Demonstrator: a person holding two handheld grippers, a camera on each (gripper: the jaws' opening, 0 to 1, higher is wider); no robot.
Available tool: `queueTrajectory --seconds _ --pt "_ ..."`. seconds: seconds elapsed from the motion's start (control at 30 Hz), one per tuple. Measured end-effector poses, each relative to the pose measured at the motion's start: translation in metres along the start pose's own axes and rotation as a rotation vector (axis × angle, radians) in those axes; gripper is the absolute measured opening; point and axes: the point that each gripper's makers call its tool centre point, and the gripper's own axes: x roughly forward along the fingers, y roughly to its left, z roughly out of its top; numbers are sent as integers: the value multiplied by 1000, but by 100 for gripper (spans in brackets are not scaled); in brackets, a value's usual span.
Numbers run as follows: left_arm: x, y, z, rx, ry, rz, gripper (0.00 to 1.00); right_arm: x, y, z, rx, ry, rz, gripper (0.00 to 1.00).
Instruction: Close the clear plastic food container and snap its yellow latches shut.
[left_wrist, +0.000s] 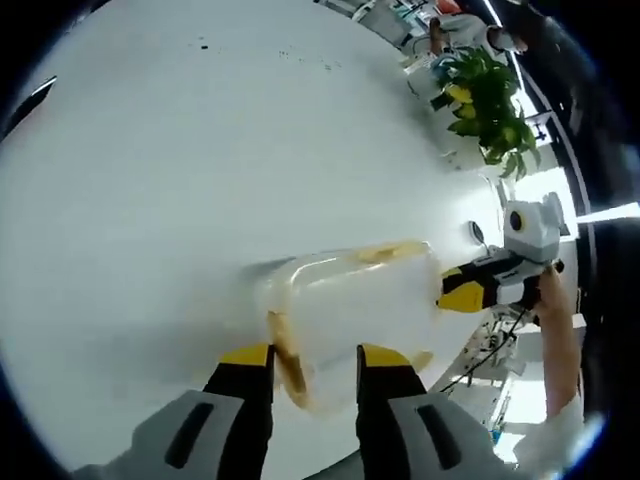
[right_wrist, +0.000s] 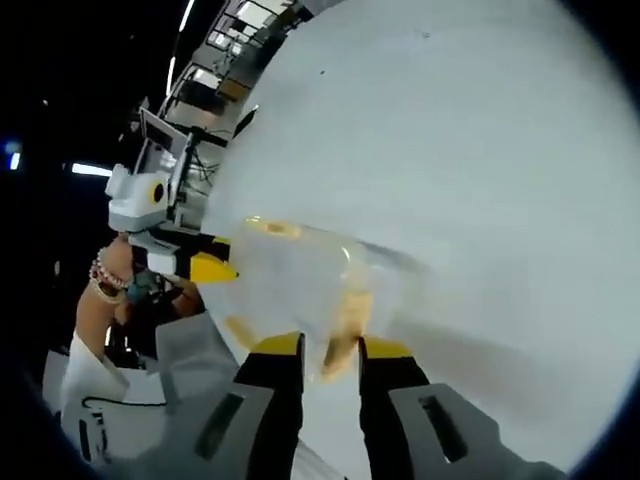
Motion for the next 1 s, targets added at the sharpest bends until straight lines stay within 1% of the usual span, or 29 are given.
queueTrajectory --seconds 0.07,0.1,0.13,0.17,0.2,0.23,0.27,0.3,0.33,0.37,0.4,0.43,0.47,0.5,0.53,0.57,0.6,0.63,0.67,0.7,0.73,0.77,0.8,0.87,0.93,1.0 --pt "-3 4 1 70 -9 37 31 1 2 0 -11 -10 1 18" --pt "-6 8 0 128 -8 69 34 1 2 -1 -12 -12 -2 20" --pt "-8 11 -1 168 -5 84 38 1 -2 -1 -22 -12 -40 22" --pt "-11 15 -1 194 -13 99 40 0 -5 -2 -50 -1 -65 25" --pt "-15 20 -1 208 -16 121 42 -4 -8 -10 -122 62 -89 29" --pt "-20 27 1 265 -21 154 45 -7 -10 -11 -159 76 -106 30" --pt "-24 31 4 323 -32 180 45 -12 -11 -3 -179 45 -131 29" --pt "-30 36 10 406 -54 224 45 -14 -6 1 -171 33 -122 29" --pt "-34 38 13 452 -69 247 46 -18 -3 5 -195 31 -126 27" --pt "-38 30 18 510 -104 241 43 -21 -2 10 -235 25 -134 23" --pt "-39 24 23 592 -126 235 35 -25 4 21 -307 -5 -136 17" --pt "-40 17 26 680 -147 225 20 -25 11 28 -331 -29 -118 13" --pt "-39 7 27 792 -166 220 13 -25 19 34 -335 -50 -100 10" --pt "-37 3 26 829 -168 218 12 -22 31 40 -353 -73 -63 8" --pt "-32 -7 25 851 -176 195 16 -19 40 44 -368 -86 -36 7" --pt "-29 -13 24 855 -193 178 17 -12 50 47 -399 -92 -5 7" --pt "-26 -17 25 838 -202 175 17 -6 55 47 -424 -89 2 8" --pt "-24 -20 25 834 -207 168 16 3 60 45 -470 -65 3 9" --pt "-18 -34 26 829 -234 103 16 9 61 43 -515 -47 -3 9" --pt "-14 -41 25 827 -241 65 15 18 62 44 -567 -40 -19 8" --pt "-11 -50 26 816 -266 36 13 24 63 44 -597 -31 -24 6" --pt "-9 -54 28 821 -282 29 11 31 66 42 -630 -16 -15 2" --pt "-8 -57 27 833 -288 27 9 35 67 42 -650 -11 -15 0" --pt "-2 -62 27 833 -293 17 6 42 71 46 -683 -20 -12 0" --pt "6 -68 20 827 -270 -20 0 46 73 48 -682 -21 -8 0" --pt "11 -70 18 827 -268 -32 0 49 72 50 -685 -13 -11 0"
